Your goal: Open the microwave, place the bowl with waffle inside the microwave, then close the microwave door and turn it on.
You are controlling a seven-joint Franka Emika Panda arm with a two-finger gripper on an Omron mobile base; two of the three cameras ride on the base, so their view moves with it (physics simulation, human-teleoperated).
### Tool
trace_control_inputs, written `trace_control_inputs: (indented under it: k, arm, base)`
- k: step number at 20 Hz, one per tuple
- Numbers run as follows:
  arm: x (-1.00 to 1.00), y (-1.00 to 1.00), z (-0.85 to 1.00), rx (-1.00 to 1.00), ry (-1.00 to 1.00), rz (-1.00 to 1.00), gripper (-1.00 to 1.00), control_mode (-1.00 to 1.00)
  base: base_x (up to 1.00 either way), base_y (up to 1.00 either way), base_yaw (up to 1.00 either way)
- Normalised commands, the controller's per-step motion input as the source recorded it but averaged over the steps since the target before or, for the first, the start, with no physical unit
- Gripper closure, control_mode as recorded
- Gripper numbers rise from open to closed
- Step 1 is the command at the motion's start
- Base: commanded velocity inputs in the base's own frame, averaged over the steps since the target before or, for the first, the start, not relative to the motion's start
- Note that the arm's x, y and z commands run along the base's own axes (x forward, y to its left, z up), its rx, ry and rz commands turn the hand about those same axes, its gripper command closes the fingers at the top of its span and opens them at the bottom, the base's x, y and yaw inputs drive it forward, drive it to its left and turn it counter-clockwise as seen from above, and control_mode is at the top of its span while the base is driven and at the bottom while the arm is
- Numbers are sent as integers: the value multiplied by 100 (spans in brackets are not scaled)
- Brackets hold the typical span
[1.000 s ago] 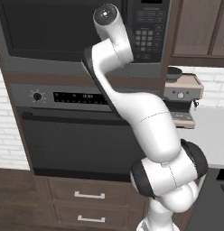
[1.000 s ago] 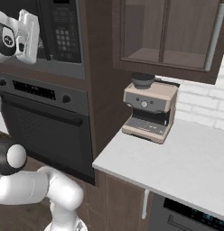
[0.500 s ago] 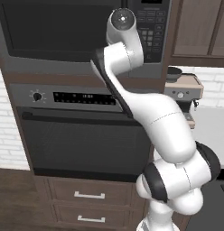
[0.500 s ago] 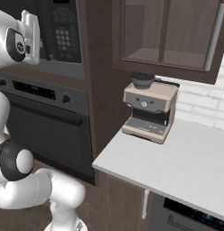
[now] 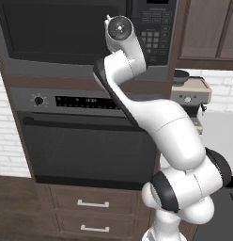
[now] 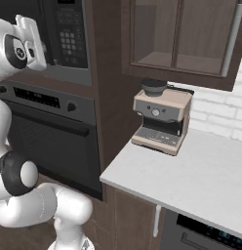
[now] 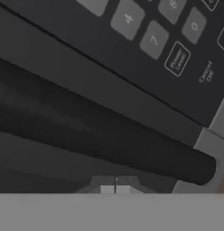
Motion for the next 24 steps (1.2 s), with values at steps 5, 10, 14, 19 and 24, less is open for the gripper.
trace_control_inputs:
  k: [5, 10, 14, 19, 24]
  arm:
    - [29, 100, -59, -36, 0, 1, 100, -100]
    - [-40, 96, -38, -28, -4, 12, 100, -100]
    - [-100, 12, 9, -13, -22, 12, 100, -100]
    - [-100, -31, 24, -2, -18, 4, 100, -100]
    - [-64, -62, 1, 0, -5, 0, 100, -100]
  base:
    - [0, 0, 0]
    - [0, 0, 0]
    - [0, 0, 0]
    - [0, 0, 0]
    - [0, 0, 0]
